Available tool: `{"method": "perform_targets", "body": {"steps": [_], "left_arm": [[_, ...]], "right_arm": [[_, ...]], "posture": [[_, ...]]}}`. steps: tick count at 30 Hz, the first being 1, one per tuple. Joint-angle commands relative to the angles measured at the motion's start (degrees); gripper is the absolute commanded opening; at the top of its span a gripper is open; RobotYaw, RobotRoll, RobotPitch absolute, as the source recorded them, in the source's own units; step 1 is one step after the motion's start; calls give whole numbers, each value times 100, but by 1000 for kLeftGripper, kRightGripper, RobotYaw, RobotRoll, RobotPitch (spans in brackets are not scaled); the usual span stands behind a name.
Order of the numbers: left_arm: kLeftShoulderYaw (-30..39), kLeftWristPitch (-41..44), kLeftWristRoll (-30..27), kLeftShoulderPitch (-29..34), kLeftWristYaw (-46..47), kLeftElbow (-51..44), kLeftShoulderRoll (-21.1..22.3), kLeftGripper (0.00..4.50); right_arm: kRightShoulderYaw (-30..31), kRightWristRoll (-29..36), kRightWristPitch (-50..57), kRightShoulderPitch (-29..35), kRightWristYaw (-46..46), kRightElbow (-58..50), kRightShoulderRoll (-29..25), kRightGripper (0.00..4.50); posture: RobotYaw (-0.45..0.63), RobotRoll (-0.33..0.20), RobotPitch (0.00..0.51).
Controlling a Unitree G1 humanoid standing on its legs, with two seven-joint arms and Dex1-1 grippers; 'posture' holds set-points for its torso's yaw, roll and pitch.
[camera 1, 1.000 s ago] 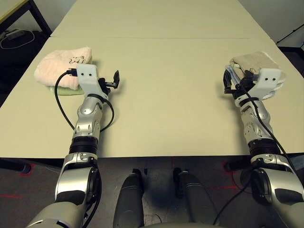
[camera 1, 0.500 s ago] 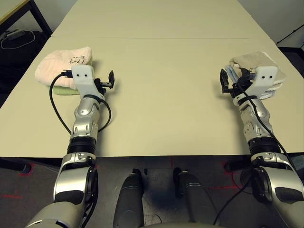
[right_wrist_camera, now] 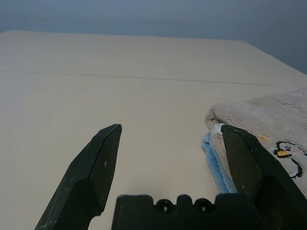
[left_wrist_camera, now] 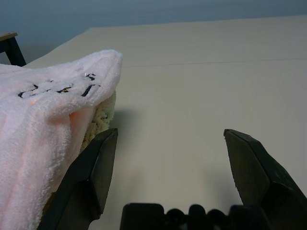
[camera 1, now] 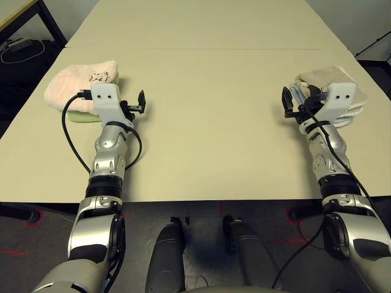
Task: Fold the towel and set it aside.
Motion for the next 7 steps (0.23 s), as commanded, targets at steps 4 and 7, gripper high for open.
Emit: {"method": "perform_targets", "body": {"steps": [4,7], "left_arm": [[25,-39,3,28,1,77,20,4463],[26,-34,0,20,4,76,17,4463]], "right_arm": [[11,-7,-35,-33,11,122,-64,4500],[12,-8,-35,-44,9,130,-61,4500]], "posture": [[-22,0,156],[-20,0,157]]}}
